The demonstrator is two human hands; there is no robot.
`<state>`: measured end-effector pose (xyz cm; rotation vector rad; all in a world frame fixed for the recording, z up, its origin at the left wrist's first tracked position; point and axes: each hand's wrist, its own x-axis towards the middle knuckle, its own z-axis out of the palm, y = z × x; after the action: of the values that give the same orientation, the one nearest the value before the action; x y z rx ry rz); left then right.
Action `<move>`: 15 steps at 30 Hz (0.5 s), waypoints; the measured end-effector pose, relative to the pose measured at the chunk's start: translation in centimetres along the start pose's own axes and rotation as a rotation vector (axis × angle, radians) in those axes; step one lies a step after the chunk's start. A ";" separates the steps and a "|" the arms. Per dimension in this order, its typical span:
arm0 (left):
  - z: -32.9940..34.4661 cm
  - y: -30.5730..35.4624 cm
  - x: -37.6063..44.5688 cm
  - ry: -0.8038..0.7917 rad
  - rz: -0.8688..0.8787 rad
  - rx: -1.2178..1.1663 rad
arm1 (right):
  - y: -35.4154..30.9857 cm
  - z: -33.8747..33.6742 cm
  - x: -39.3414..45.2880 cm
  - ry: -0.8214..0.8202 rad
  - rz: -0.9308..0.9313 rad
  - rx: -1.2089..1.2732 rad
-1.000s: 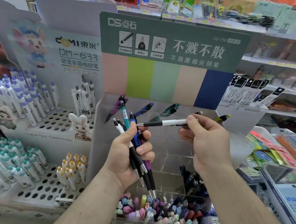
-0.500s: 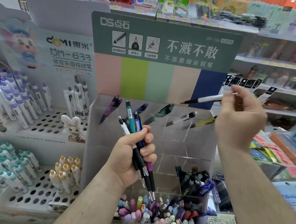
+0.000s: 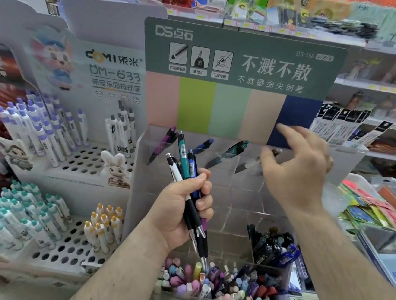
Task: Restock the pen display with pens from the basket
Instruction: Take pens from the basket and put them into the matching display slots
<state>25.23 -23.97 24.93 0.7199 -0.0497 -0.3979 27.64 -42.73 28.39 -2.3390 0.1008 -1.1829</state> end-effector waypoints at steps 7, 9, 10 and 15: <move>0.8 1.3 -0.2 0.072 0.233 -0.056 | -5.3 0.0 -9.3 -0.690 0.888 0.791; 0.9 1.3 -0.2 0.103 0.248 -0.054 | -6.1 0.3 -10.3 -0.880 0.929 0.845; 0.9 1.2 -0.2 0.128 0.244 -0.059 | -6.4 0.5 -10.6 -0.880 0.894 0.847; 0.6 1.3 -0.4 0.265 0.276 -0.079 | -6.0 0.7 -11.1 -0.742 0.502 0.644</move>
<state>25.21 -23.36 26.27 0.6720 0.1151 -0.0383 20.31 -34.03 22.76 -1.8566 0.0311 -0.0408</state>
